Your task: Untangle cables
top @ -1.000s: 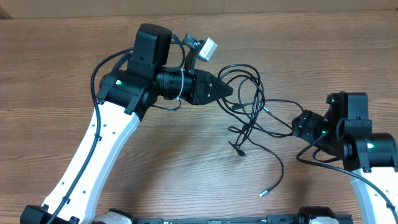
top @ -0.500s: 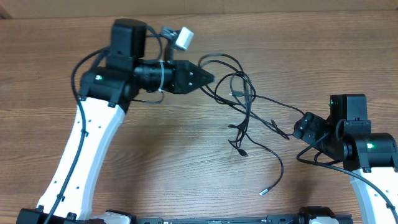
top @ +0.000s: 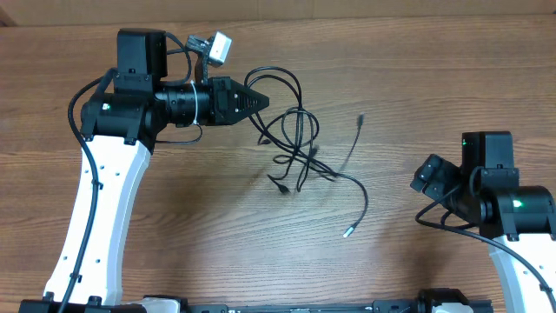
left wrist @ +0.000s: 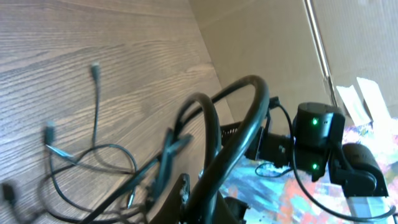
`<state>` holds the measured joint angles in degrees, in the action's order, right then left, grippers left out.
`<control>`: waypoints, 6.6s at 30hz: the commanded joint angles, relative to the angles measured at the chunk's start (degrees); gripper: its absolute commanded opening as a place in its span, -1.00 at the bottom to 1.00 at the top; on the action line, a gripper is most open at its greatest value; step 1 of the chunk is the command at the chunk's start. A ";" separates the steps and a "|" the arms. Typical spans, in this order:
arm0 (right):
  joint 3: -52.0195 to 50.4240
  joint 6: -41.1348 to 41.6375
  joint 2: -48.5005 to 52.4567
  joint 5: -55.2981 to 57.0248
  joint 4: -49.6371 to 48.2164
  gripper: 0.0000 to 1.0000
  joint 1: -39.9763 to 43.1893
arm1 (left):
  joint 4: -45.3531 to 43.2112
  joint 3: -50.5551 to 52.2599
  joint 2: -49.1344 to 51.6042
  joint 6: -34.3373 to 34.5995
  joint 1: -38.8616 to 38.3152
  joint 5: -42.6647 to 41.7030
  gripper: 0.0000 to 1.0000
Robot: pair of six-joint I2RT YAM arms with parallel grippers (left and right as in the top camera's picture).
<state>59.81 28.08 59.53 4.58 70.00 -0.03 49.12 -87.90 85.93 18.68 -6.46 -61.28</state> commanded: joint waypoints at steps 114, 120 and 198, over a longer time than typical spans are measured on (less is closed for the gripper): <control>0.28 -21.20 -3.17 -69.16 -41.46 -0.93 0.76 | 6.05 -0.63 -1.55 3.98 -27.71 31.98 -0.91; 0.28 -9.66 -5.84 -69.11 -49.05 -0.93 6.25 | 11.15 -0.63 -1.38 11.65 -27.71 42.21 -0.91; 0.26 -58.86 -1.73 -65.05 3.08 0.57 20.61 | -43.36 -0.87 -1.31 10.10 -19.82 -17.77 -0.92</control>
<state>59.83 -33.34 56.90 -60.93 73.97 20.91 6.13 -87.85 85.78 25.65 -26.15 -74.59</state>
